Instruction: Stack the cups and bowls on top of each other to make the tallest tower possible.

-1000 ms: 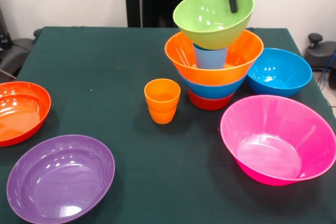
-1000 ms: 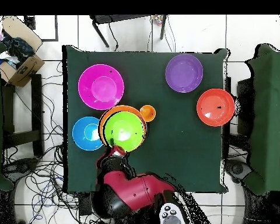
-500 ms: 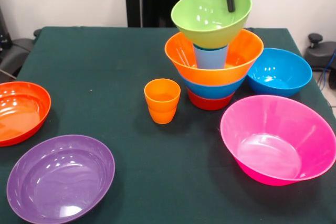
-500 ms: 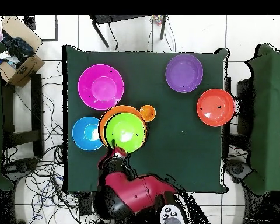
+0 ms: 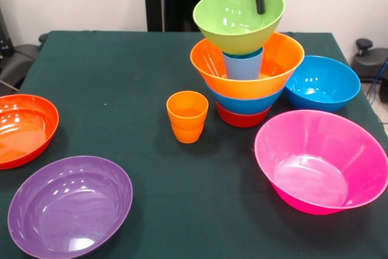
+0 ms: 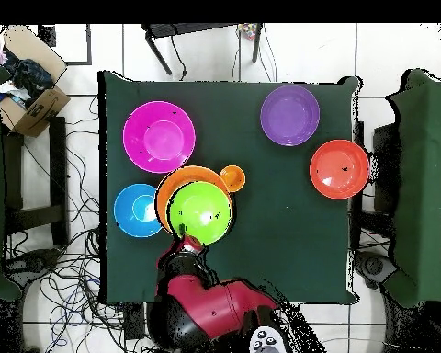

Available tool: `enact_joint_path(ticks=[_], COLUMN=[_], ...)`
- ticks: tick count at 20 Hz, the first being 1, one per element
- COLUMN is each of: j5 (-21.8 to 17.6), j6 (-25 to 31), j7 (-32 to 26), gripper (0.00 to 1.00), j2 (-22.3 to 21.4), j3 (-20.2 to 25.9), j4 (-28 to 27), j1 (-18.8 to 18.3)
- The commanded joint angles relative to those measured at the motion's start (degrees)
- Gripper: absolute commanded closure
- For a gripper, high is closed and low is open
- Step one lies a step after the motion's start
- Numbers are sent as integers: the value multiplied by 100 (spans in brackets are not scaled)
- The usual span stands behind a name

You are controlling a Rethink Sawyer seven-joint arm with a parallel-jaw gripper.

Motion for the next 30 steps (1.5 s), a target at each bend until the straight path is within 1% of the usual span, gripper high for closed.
enact_joint_path(ticks=[1,11,17,22,27,30], j5=[-266,-236,-263,-261,-329,-305], j6=[-273,-445,-415,-469,-430,-523], j7=[814,818,872,837,845,803], gripper=[100,100,100,100,100,100], j2=[357,405,208,220,173,265], j3=[-64,-204,-125,-200,-155,-227], j4=[-380,-467,-408,-448,-467,-545], j1=[218,383,365,399,317,379])
